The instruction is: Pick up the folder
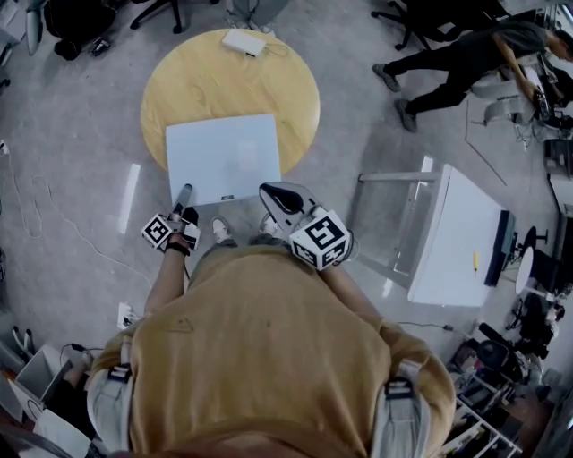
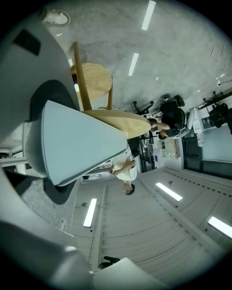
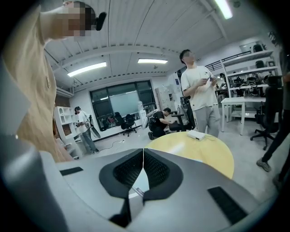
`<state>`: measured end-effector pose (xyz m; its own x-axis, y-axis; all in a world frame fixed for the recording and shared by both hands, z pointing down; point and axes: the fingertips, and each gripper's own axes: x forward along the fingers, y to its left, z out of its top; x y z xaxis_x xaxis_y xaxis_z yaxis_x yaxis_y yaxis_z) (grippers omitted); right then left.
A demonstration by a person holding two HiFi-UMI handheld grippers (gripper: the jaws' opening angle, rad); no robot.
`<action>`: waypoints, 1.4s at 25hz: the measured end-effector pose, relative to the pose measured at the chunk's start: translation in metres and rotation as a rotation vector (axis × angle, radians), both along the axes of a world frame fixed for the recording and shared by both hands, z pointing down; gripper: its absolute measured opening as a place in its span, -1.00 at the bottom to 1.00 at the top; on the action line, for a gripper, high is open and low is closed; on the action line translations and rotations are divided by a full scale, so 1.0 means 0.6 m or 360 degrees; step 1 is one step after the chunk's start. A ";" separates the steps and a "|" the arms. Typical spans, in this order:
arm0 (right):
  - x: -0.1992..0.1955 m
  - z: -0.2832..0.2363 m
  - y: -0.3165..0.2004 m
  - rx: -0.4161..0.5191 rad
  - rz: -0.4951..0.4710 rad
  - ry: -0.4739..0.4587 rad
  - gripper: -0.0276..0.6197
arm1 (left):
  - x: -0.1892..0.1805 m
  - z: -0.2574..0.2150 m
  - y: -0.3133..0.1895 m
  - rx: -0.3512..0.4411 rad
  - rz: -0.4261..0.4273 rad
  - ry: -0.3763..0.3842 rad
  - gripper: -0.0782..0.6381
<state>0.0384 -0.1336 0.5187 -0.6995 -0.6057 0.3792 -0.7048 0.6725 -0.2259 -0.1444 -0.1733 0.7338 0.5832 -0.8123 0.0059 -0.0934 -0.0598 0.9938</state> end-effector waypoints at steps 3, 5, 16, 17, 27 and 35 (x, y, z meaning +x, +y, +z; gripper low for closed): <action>-0.007 -0.001 -0.001 -0.0005 -0.0007 -0.0024 -0.91 | -0.012 -0.021 0.011 0.0005 -0.0028 0.0028 0.03; -0.013 -0.003 -0.001 -0.0009 -0.0018 -0.0038 -0.91 | -0.024 -0.034 0.018 0.0026 -0.0054 0.0031 -0.01; -0.010 -0.021 -0.011 0.0037 -0.0014 -0.0097 -0.91 | -0.048 -0.095 0.002 0.0115 -0.0188 0.0093 -0.02; -0.008 -0.024 -0.012 0.0042 -0.0006 -0.0101 -0.91 | -0.052 -0.109 -0.003 0.0144 -0.0209 0.0109 -0.02; 0.029 -0.095 -0.043 0.0204 0.0090 -0.0179 -0.91 | -0.070 -0.327 -0.067 0.0533 -0.0381 0.0173 -0.02; 0.054 -0.161 -0.065 0.0339 0.0154 -0.0254 -0.91 | -0.099 -0.483 -0.063 0.0760 -0.0553 0.0256 -0.02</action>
